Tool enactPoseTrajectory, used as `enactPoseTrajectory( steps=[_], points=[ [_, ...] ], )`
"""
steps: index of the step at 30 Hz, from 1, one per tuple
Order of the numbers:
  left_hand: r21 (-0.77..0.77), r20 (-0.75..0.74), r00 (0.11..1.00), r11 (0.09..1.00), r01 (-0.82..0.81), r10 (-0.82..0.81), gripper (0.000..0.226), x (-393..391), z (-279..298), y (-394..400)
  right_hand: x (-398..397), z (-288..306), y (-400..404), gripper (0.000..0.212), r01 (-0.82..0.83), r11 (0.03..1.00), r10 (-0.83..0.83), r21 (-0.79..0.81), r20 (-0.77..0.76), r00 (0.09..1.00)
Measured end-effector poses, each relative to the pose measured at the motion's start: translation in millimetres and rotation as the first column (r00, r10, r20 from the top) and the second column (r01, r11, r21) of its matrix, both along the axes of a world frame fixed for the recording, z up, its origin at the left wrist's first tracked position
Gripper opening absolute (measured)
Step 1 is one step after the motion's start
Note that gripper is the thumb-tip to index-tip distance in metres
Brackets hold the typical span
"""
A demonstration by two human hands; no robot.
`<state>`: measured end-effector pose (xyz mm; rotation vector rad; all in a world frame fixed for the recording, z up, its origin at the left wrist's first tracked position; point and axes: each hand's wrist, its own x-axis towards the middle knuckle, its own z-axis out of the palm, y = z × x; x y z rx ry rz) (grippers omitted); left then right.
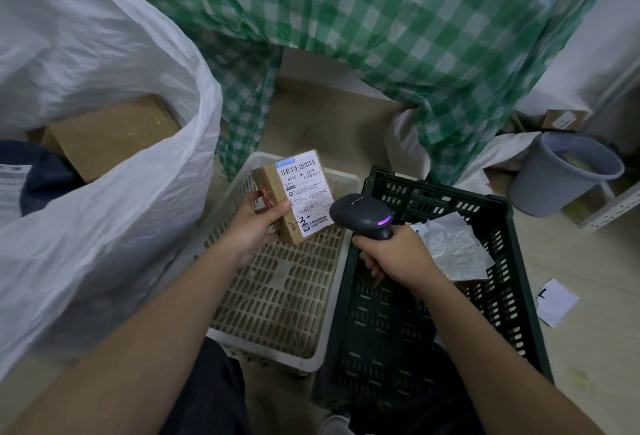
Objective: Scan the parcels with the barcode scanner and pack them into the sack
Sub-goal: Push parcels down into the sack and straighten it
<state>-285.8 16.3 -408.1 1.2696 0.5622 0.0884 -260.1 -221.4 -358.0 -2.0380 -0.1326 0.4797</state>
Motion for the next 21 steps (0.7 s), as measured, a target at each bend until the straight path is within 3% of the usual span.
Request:
enactPoseTrajectory(
  steps=[6, 10, 17, 21],
  points=[
    [0.005, 0.010, 1.000, 1.000, -0.011, 0.010, 0.071, -2, 7, -2, 2, -4, 0, 0.026, -0.015, 1.000, 0.015, 0.004, 0.046, 0.999],
    [0.052, 0.033, 0.999, 0.999, -0.016, 0.015, 0.067, -10, 16, -6, 3, 2, 0, 0.025, 0.056, 0.998, -0.061, 0.030, 0.177, 0.982],
    [0.125, 0.077, 0.996, 0.991, 0.042, -0.052, 0.069, -52, 56, -30, -16, 40, -4, 0.019, 0.221, 0.930, -0.277, 0.294, 0.166, 0.946],
    [0.202, 0.149, 0.985, 0.978, 0.062, -0.093, 0.046, -93, 97, -36, -35, 84, -6, 0.011, 0.148, 0.925, -0.244, 0.351, 0.249, 0.937]
  ],
)
